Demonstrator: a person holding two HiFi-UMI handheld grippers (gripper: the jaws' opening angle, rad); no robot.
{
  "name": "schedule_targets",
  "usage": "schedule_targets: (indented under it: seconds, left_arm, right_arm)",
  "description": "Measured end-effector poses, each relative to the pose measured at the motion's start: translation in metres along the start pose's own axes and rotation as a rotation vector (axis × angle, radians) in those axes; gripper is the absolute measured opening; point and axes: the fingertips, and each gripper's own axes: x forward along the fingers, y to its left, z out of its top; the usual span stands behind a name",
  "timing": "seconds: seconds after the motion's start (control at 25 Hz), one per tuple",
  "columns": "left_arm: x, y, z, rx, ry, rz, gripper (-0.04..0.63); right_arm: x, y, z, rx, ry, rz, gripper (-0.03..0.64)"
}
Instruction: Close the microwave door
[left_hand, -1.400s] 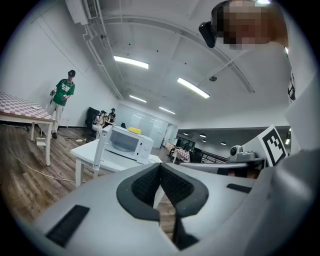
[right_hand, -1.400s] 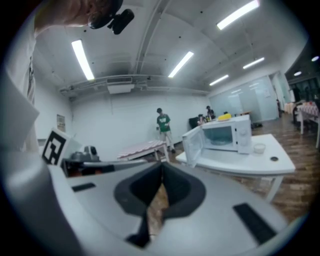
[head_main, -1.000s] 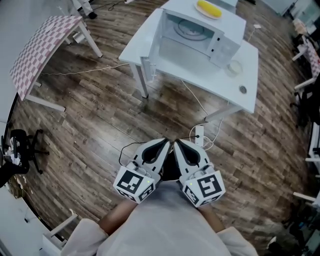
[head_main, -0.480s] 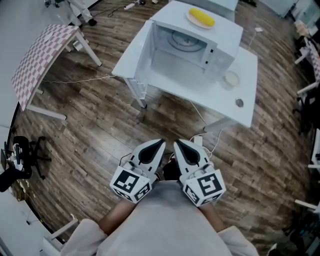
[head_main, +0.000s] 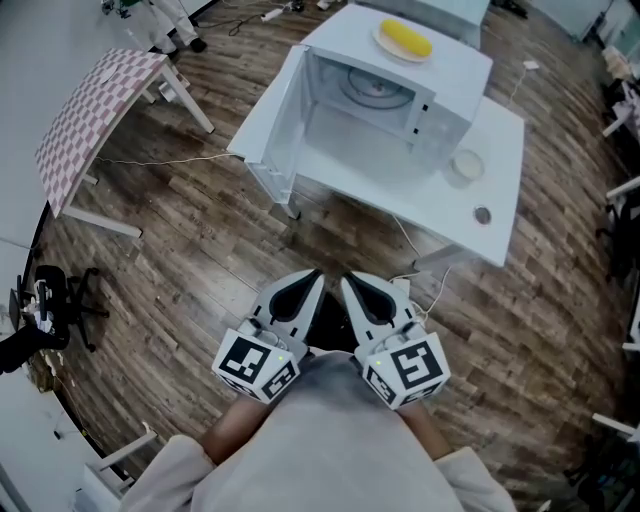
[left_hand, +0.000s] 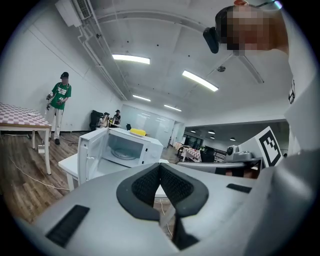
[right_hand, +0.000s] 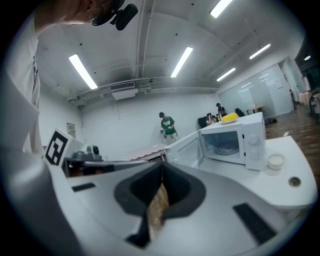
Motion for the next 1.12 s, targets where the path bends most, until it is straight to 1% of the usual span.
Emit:
schedule_targets:
  seconds: [0.2,0.52,0.72,1.0,1.12]
  left_arm:
    - [0.007,0.009,0.009,0.011,-0.011,0.016,0.020]
    - [0.020,0.030,0.011,-0.011,-0.013,0.032,0.020]
    - [0.031,0.063,0.026,-0.025,-0.022,0.059,0.020]
    - [0.046,0.109,0.036,-0.041,-0.006,0.096,0.020]
    - [0.054,0.126,0.048,-0.042,-0.018,0.101,0.020]
  right_arm:
    - [0.009,-0.004,0.005,-0.007,-0.004,0.014,0.023]
    - [0.032,-0.014,0.014,-0.033,0.016,0.036,0.023]
    - [0.064,-0.022,0.024,-0.035,0.032,0.047,0.023]
    - [0.112,-0.036,0.027,-0.013,0.075,0.066,0.023]
    - [0.134,-0.041,0.032,-0.014,0.086,0.075,0.023]
